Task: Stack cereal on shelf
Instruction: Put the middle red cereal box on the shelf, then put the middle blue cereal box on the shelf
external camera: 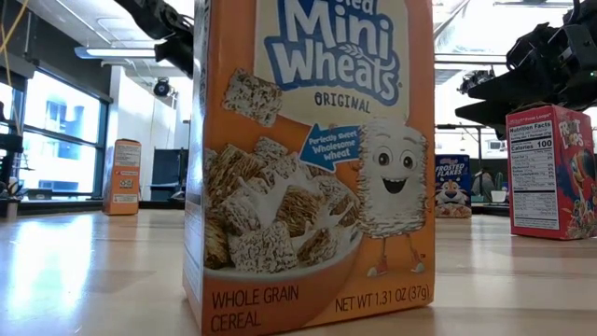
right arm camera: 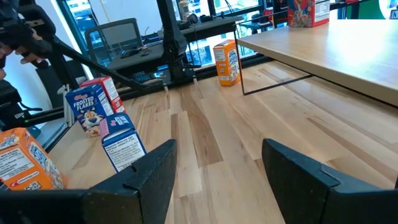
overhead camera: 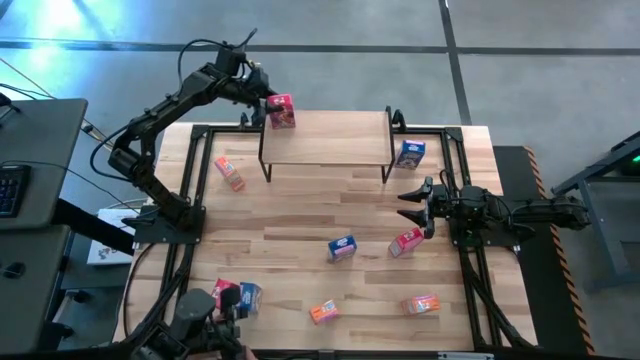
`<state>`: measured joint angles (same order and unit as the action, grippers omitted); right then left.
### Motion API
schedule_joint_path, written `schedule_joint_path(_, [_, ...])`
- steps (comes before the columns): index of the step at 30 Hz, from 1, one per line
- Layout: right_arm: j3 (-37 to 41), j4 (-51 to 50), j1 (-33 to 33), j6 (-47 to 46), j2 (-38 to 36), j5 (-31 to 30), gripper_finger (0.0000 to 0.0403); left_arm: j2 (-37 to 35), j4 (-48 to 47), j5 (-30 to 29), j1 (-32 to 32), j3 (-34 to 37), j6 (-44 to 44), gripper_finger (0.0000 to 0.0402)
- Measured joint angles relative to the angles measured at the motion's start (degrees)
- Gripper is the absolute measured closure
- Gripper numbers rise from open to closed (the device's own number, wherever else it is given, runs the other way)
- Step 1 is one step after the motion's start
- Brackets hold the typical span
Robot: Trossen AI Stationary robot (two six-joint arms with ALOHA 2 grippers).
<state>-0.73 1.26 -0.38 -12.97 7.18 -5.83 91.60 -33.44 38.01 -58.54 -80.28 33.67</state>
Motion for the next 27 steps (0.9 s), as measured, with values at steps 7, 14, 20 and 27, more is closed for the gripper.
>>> schedule_joint_path(7, [0.0,0.0,0.0,0.0,0.0,0.0,0.0173,0.1,0.0,-1.3,0.0,0.1,0.0,0.0163])
schedule_joint_path(14, [0.0,0.0,0.0,0.0,0.0,0.0,0.0173,-2.8,0.2,-1.6,0.0,0.1,0.0,0.0153])
schedule_joint_path(20, [0.0,0.0,0.0,0.0,0.0,0.0,0.0173,-7.6,0.4,-4.1,0.0,0.1,-0.7,0.0153])
schedule_joint_path(27, [0.0,0.0,0.0,0.0,0.0,0.0,0.0173,-13.8,0.3,-4.2,1.5,0.1,-8.8,0.0153])
